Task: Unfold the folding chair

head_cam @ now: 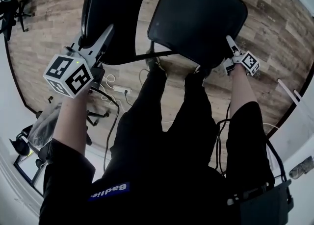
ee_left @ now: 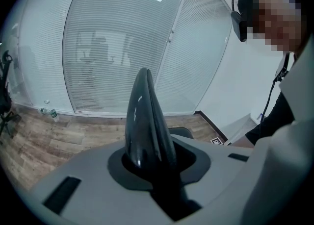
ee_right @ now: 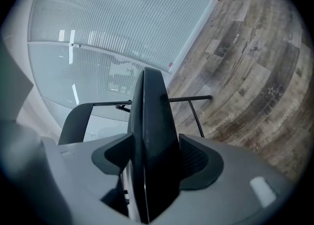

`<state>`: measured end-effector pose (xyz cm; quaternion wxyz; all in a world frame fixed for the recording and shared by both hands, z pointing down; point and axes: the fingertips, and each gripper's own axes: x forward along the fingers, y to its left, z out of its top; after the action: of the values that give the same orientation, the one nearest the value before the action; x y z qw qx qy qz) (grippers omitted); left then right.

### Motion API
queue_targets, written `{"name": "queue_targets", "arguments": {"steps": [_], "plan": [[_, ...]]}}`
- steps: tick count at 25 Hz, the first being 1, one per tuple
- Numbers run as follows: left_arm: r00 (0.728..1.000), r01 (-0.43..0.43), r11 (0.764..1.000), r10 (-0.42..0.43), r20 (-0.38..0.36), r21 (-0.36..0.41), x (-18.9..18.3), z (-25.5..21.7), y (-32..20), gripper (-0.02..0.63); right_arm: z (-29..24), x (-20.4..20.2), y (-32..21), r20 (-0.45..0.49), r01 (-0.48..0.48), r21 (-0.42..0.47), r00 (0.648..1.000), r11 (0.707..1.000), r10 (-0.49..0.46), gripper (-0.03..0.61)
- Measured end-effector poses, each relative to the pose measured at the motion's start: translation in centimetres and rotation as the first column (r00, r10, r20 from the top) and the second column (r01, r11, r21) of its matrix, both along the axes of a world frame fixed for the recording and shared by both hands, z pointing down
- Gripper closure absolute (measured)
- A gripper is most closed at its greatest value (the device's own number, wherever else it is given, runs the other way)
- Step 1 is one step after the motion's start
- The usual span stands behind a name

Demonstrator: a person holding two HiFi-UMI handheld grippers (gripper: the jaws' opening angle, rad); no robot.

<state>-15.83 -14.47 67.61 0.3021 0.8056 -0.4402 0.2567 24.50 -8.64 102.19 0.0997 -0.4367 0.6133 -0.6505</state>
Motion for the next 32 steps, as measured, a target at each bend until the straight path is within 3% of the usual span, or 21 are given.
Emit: {"name": "queue_targets", "arguments": {"steps": [9, 17, 22, 24, 32], "plan": [[1.000, 0.005, 1.000, -0.005, -0.009, 0.011, -3.1, 2.2, -2.1, 0.512, 2.6, -1.1, -0.4, -0.046, -0.042, -0.044, 0.998, 0.998, 0.040, 0.299], [0.999, -0.016, 0.999, 0.018, -0.043, 0.045, -3.5, 3.1, -2.0, 0.508, 3.8, -0.5, 0.1, -0.088, -0.077, -0.038, 0.993, 0.996, 0.073, 0.291], [1.000, -0.014, 0.999, 0.014, 0.013, 0.040, -4.1, 3.2, -2.0, 0.477, 1.9, 0.7, 0.9, -0.248, -0.190, -0.072, 0.954, 0.979, 0.167, 0.287], [0.999, -0.011, 0.999, 0.009, 0.040, 0.048, -4.6, 2.6, -2.1, 0.451, -0.3, 1.0, 1.1, -0.264, -0.227, -0.068, 0.943, 0.971, 0.202, 0.287], [0.995, 0.075, 0.997, -0.075, 0.060, 0.014, -5.2, 0.6, -1.9, 0.445, -12.5, -0.4, 4.2, -0.335, -0.031, -0.069, 0.942, 0.997, 0.006, 0.287]]}}
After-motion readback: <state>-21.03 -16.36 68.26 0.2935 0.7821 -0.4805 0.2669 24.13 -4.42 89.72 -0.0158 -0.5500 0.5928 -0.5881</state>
